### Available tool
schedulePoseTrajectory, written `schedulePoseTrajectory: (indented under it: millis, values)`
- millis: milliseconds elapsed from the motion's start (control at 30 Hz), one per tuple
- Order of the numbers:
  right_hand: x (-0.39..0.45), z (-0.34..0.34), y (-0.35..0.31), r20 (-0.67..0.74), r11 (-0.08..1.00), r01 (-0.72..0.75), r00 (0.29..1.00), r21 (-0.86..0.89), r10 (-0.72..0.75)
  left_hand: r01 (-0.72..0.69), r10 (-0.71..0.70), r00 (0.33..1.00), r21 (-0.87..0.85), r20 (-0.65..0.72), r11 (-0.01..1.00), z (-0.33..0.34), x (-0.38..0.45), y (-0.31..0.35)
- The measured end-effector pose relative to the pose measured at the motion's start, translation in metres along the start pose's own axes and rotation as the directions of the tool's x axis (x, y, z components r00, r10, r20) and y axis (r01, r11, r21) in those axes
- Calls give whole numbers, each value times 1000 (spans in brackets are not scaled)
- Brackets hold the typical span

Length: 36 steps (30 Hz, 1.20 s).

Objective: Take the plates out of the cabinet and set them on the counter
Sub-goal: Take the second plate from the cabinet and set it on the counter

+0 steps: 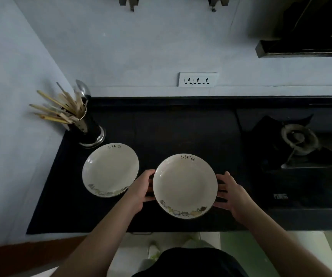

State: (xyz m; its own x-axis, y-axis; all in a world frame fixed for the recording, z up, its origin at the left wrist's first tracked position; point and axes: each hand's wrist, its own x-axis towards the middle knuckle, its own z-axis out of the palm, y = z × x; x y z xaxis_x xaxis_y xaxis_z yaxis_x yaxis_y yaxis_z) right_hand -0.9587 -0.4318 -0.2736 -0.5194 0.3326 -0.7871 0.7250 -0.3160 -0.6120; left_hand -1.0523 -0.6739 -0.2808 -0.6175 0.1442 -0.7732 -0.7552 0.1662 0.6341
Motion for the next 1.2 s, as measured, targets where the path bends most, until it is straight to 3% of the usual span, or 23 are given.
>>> schedulePoseTrajectory:
  millis: [233, 600, 1200]
  values:
    - [49, -13, -19, 36, 1000, -2, 999, -27, 3, 43, -43, 999, -6, -26, 999, 25, 30, 18]
    - [103, -12, -34, -37, 999, -27, 999, -42, 25, 45, -48, 995, -40, -85, 998, 51, 59, 28]
    - [125, -28, -34, -15, 996, -53, 999, -66, 52, 89, -89, 991, 5, -99, 996, 64, 74, 24]
